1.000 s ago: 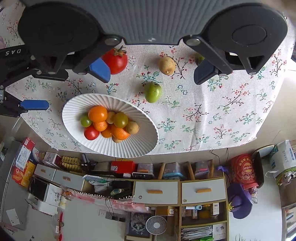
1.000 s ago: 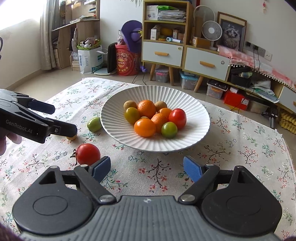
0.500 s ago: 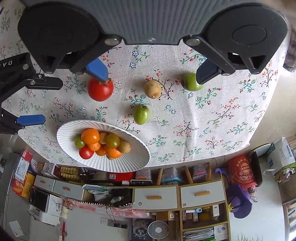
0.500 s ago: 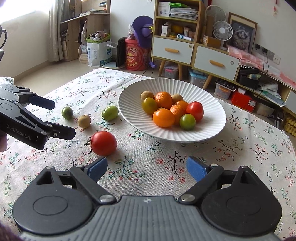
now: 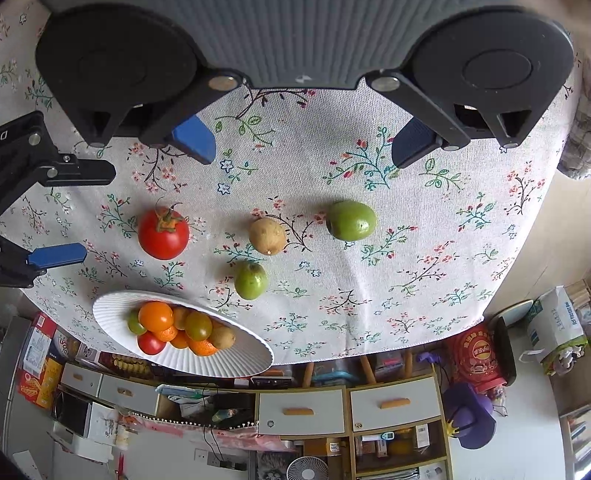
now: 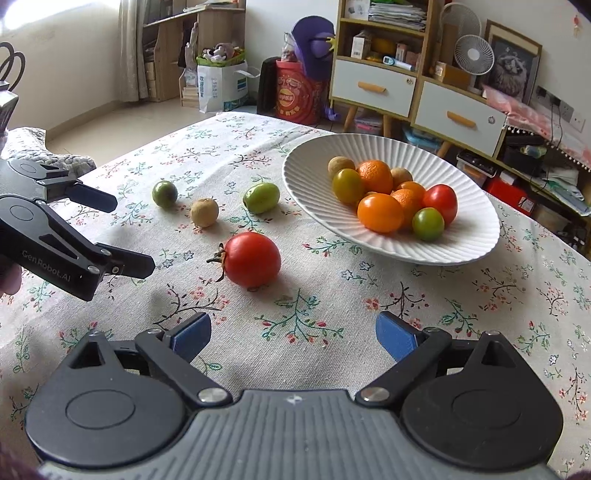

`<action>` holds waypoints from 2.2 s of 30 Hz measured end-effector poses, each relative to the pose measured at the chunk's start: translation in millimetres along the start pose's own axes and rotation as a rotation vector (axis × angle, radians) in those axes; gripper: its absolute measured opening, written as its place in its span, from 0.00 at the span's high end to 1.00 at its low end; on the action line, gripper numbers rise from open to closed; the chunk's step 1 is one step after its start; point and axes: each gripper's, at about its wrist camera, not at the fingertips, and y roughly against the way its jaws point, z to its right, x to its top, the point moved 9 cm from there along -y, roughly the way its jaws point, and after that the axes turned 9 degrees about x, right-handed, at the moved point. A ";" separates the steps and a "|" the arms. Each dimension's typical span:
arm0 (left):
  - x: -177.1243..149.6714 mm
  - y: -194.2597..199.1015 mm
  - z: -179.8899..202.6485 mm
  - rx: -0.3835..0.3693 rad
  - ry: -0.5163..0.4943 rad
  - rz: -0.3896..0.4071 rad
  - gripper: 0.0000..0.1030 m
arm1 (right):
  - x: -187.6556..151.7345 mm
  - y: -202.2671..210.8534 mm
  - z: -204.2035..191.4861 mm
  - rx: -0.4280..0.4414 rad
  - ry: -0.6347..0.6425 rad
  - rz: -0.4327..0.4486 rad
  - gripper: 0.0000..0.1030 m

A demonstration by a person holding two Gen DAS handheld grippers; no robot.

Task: Organize fruits
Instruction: 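Withdraw both open grippers from the bowl toward the remaining fruit, then close the left gripper on a large green tomato while the right gripper grasps the red tomato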

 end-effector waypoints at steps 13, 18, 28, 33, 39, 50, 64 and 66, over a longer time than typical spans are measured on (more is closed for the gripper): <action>-3.6 -9.4 -12.7 -0.020 0.037 0.097 0.03 | 2.2 -22.4 -9.2 0.021 -0.031 0.006 0.02; 4.5 -18.3 -19.3 0.009 0.074 0.129 0.03 | 7.8 -27.9 -6.7 0.009 -0.043 0.045 0.00; 16.8 -25.2 -21.9 0.036 0.112 0.134 0.08 | 15.8 -30.5 -8.7 0.003 -0.040 0.071 0.16; 20.9 -24.7 -18.0 0.032 0.110 0.147 0.20 | 18.6 -30.8 -9.1 0.007 -0.043 0.075 0.31; 22.6 -23.1 -17.5 0.027 0.113 0.155 0.32 | 20.8 -29.6 -9.5 0.016 -0.040 0.075 0.48; 26.7 -24.7 -25.5 0.037 0.137 0.148 0.56 | 23.3 -29.7 -10.3 0.034 -0.045 0.068 0.54; 28.8 -24.1 -29.2 0.052 0.156 0.128 0.69 | 25.3 -27.1 -8.0 0.042 -0.057 0.071 0.55; 30.1 -23.6 -28.2 0.051 0.156 0.126 0.69 | 26.3 -26.1 -8.7 0.045 -0.056 0.073 0.55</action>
